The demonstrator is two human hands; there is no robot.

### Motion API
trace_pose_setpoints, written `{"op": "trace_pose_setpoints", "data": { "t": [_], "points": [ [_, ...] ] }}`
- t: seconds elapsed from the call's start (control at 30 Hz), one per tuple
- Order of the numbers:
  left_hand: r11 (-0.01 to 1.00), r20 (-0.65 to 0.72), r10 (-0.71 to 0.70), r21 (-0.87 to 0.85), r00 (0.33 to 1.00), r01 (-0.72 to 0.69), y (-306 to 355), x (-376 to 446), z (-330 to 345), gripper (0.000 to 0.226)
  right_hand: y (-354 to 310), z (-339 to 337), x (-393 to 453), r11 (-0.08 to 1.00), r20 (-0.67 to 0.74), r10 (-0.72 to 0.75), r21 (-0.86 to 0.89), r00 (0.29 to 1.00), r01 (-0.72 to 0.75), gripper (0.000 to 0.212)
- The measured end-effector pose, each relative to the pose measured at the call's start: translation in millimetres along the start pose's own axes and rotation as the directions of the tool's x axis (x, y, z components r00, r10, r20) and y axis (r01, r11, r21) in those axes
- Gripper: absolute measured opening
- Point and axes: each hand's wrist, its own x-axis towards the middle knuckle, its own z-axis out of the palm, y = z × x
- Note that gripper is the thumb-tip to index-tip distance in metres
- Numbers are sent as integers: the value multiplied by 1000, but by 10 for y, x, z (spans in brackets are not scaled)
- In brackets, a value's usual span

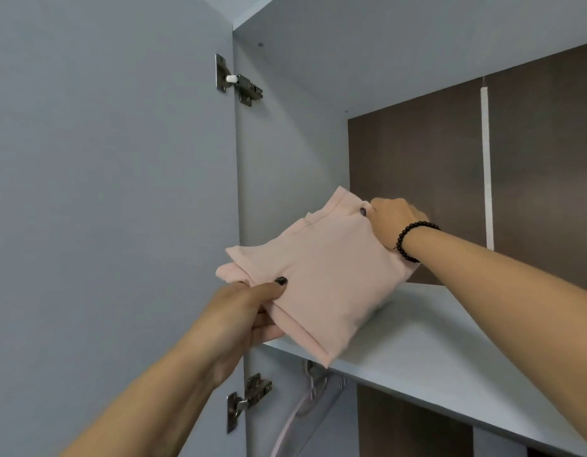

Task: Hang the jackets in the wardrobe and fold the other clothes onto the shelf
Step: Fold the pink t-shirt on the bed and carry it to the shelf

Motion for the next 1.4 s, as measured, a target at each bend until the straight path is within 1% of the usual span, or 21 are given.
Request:
{"op": "trace_pose_setpoints", "data": {
  "t": [0.07, 0.17, 0.23, 0.3, 0.37, 0.4, 0.47, 0.5, 0.57, 0.63, 0.77, 0.9, 1.0, 1.17, 1.27, 1.4],
  "points": [
    [1000, 9, -2, 9, 1000, 2, -62, 179, 7, 19, 7, 209, 212, 997, -16, -44, -64, 999, 43, 24],
    [999, -40, -33, -10, 999, 32, -158, 453, 26, 20, 8, 524, 471, 986, 1, -99, -138, 995, 98, 24],
    [996, -80, -74, -55, 994, 69, -232, 617, 47, 20, 13, 724, 628, 981, 27, -120, -149, 992, 122, 23],
    [990, -101, -125, -84, 987, 117, -335, 735, 69, 19, 35, 961, 758, 971, 78, -147, -179, 986, 159, 28],
    [980, -105, -191, -85, 976, 182, -475, 812, 83, 15, 110, 1292, 821, 959, 205, -146, -210, 968, 189, 33],
    [973, -108, -224, -88, 969, 215, -546, 841, 86, 11, 160, 1483, 818, 954, 300, -130, -222, 945, 202, 35],
    [960, -111, -269, -110, 957, 258, -670, 886, 84, 9, 253, 1853, 771, 957, 484, -62, -220, 873, 190, 39],
    [958, -108, -274, -115, 956, 261, -711, 907, 82, 12, 285, 1977, 757, 962, 542, -31, -213, 840, 172, 42],
    [961, -114, -267, -112, 957, 254, -759, 940, 80, 20, 312, 2094, 773, 973, 580, -5, -186, 814, 138, 45],
    [965, -139, -253, -106, 957, 239, -796, 955, 92, 24, 306, 2111, 799, 977, 588, -6, -167, 809, 129, 46],
    [972, -182, -227, -101, 957, 211, -828, 919, 121, 24, 275, 2074, 765, 980, 582, 7, -167, 813, 111, 47],
    [968, -143, -245, -84, 959, 234, -768, 843, 109, 25, 219, 1917, 703, 961, 525, -27, -222, 851, 168, 42],
    [968, -149, -248, -13, 957, 249, -700, 775, 39, 25, 68, 1658, 665, 949, 501, -60, -239, 864, 205, 41],
    [965, -174, -192, 148, 966, 218, -529, 542, -180, 17, -365, 1092, 529, 966, 452, -171, -98, 875, 240, 35],
    [951, -216, -141, 240, 966, 192, -402, 303, -336, 15, -669, 808, 288, 956, 467, -258, -2, 846, 292, 41],
    [895, -260, -94, 401, 961, 197, -257, -121, -567, 11, -1047, 518, -194, 905, 391, -417, 95, 820, 415, 34]
  ]
}}
